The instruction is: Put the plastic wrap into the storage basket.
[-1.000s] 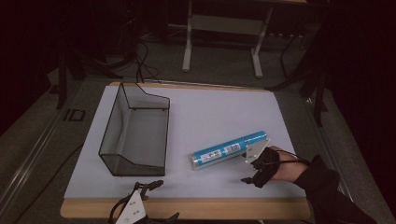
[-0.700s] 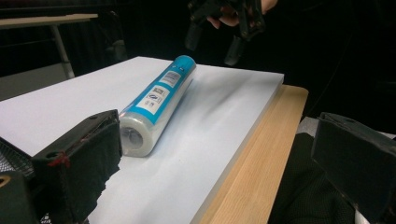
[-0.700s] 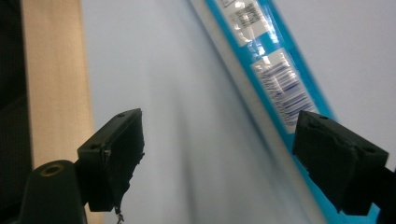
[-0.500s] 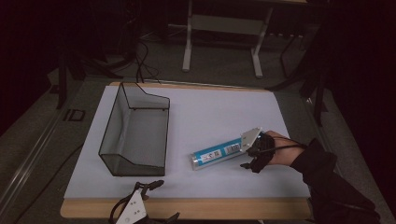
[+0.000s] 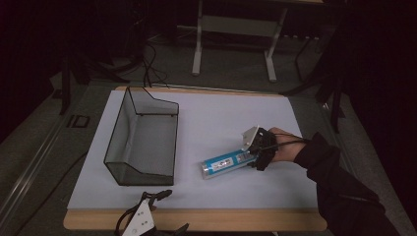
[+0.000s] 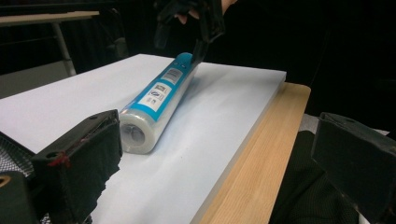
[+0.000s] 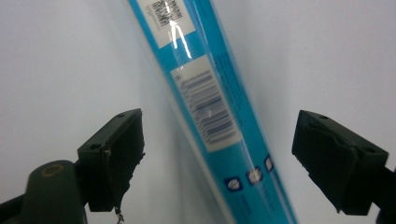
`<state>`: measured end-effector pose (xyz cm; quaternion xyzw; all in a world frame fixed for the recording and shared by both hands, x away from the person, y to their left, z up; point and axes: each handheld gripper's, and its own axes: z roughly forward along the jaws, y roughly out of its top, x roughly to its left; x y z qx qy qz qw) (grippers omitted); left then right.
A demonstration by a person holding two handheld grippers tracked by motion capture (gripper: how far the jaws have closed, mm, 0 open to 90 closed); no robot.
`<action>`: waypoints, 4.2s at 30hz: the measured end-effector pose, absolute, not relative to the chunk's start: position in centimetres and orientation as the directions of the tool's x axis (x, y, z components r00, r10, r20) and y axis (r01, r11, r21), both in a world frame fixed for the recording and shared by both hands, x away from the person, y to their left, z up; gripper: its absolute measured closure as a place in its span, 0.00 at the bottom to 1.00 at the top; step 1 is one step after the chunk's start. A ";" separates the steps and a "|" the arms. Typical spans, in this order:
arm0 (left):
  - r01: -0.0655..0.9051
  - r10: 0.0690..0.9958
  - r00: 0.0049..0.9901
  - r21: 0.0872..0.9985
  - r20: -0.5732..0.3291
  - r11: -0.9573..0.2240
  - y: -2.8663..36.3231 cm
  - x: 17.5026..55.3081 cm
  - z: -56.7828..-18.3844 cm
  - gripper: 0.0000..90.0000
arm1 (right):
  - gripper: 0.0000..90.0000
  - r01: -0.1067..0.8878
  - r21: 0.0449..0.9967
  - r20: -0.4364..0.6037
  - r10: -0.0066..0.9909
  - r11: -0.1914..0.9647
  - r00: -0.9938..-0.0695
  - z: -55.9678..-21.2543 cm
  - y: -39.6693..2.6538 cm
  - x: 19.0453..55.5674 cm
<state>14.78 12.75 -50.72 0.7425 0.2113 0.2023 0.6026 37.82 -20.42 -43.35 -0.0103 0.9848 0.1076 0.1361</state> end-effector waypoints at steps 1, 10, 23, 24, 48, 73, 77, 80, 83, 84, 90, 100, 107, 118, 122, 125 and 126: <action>0.070 0.558 0.829 0.980 0.046 -0.184 12.8 14.8 -50.7 0.03 | 0.18 -0.050 0.209 -0.270 0.009 0.977 -0.963 -43.3 -20.4 37.8; 0.086 0.576 0.817 0.977 0.042 -0.193 12.9 14.4 -50.9 0.03 | 0.18 -0.112 0.117 -0.277 -0.076 0.987 -0.958 -45.2 -17.8 39.0; 0.094 0.585 0.810 0.976 0.039 -0.196 13.1 14.2 -51.0 0.03 | 0.22 -0.161 0.013 -0.215 -0.155 0.987 -0.964 -48.4 -15.6 39.7; 0.095 0.585 0.810 0.976 0.038 -0.196 13.2 14.2 -51.0 0.03 | 0.22 -0.166 0.004 -0.218 -0.161 0.986 -0.963 -48.7 -15.6 39.7; 0.090 0.582 0.812 0.975 0.046 -0.202 13.2 14.3 -51.0 0.03 | 0.34 -0.293 -0.108 -0.275 -0.312 0.950 -0.909 -50.0 -15.3 38.8; 0.068 0.572 0.818 0.979 0.055 -0.192 13.0 14.5 -50.6 0.03 | 0.35 0.134 0.107 -0.176 0.151 0.985 -0.973 -40.8 -18.9 41.4; 0.067 0.570 0.820 0.979 0.055 -0.191 12.9 14.6 -50.6 0.03 | 0.35 0.170 0.189 -0.182 0.205 0.967 -0.962 -41.1 -19.7 42.1; 0.067 0.569 0.820 0.979 0.055 -0.192 12.9 14.6 -50.6 0.03 | 0.35 0.183 0.218 -0.182 0.224 0.959 -0.957 -41.3 -19.9 42.4; 0.068 0.566 0.823 0.979 0.055 -0.193 12.8 14.6 -50.7 0.03 | 0.35 0.233 0.308 -0.177 0.297 0.922 -0.938 -42.1 -20.4 43.5; 0.067 0.566 0.823 0.979 0.055 -0.194 12.8 14.6 -50.7 0.03 | 0.35 0.251 0.334 -0.177 0.322 0.908 -0.930 -42.5 -20.5 43.8; 0.067 0.564 0.824 0.979 0.054 -0.193 12.8 14.6 -50.7 0.03 | 0.35 0.335 0.401 -0.167 0.427 0.853 -0.889 -43.8 -20.9 45.6; 0.068 0.559 0.827 0.978 0.054 -0.195 12.9 14.5 -50.7 0.03 | 0.35 0.433 0.412 -0.158 0.531 0.802 -0.833 -46.6 -20.5 48.3; 0.068 0.555 0.830 0.978 0.053 -0.195 12.9 14.4 -50.8 0.03 | 0.35 0.447 0.362 -0.151 0.524 0.818 -0.838 -48.5 -19.8 49.3; 0.071 0.548 0.835 0.977 0.052 -0.201 12.8 14.4 -50.9 0.03 | 0.35 0.433 0.347 -0.165 0.509 0.832 -0.845 -50.1 -19.5 49.3; 0.069 0.543 0.838 0.976 0.056 -0.207 12.7 14.4 -50.9 0.03 | 0.35 0.437 0.344 -0.162 0.510 0.831 -0.844 -50.0 -19.5 49.4; 0.075 0.543 0.838 0.976 0.050 -0.205 12.7 14.4 -50.9 0.03 | 0.35 0.426 0.342 -0.174 0.502 0.837 -0.847 -50.1 -19.4 49.3; 0.075 0.543 0.838 0.976 0.049 -0.205 12.7 14.4 -51.0 0.03 | 0.34 0.423 0.343 -0.178 0.500 0.839 -0.848 -50.1 -19.4 49.2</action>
